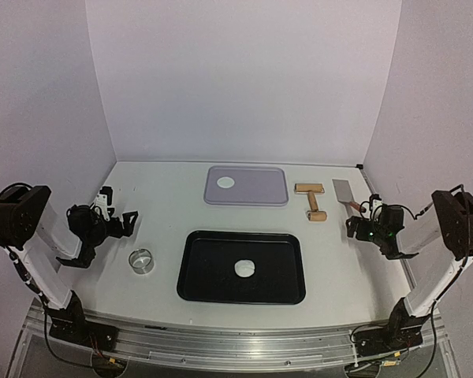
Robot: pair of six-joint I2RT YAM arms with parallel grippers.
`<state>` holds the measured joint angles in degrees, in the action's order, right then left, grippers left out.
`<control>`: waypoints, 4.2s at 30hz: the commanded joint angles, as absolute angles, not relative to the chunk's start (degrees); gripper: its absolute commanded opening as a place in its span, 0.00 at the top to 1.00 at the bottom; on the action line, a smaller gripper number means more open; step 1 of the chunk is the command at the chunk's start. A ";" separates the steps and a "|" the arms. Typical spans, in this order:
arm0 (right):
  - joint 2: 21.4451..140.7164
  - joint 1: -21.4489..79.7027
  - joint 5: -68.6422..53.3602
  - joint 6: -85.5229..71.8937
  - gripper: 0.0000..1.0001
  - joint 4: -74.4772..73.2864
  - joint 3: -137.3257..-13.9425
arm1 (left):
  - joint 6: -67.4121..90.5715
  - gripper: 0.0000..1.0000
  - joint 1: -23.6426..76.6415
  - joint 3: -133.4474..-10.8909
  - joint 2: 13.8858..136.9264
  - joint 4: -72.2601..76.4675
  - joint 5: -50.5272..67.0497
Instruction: Roll out the dumpling wrappers from the dough
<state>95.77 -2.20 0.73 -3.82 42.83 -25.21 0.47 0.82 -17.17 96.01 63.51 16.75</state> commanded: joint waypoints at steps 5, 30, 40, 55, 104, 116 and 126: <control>89.38 -2.02 -5.05 -1.52 0.02 44.07 -23.16 | 0.65 0.00 0.98 -17.76 93.33 65.10 17.66; 49.35 4.64 -23.83 -1.98 0.06 -19.17 -35.92 | -2.37 0.00 1.23 -24.56 58.97 38.20 41.92; 74.46 8.07 -12.97 -14.55 0.15 -31.75 -77.29 | -8.85 0.00 4.05 -38.90 64.99 22.74 41.54; 123.88 15.18 4.95 -20.59 0.26 -54.02 -116.98 | -34.95 0.01 11.66 -50.80 74.26 9.16 48.75; 116.54 41.33 -20.86 16.44 1.00 -58.81 -119.78 | -97.32 0.01 14.67 -72.10 89.35 -21.86 62.34; 121.67 49.89 -21.10 19.71 1.00 -58.89 -128.31 | -119.66 0.20 19.63 -77.66 90.44 -41.25 64.23; 123.60 51.21 -22.80 20.30 1.00 -58.89 -130.38 | -115.23 0.24 21.49 -79.96 90.21 -38.04 63.72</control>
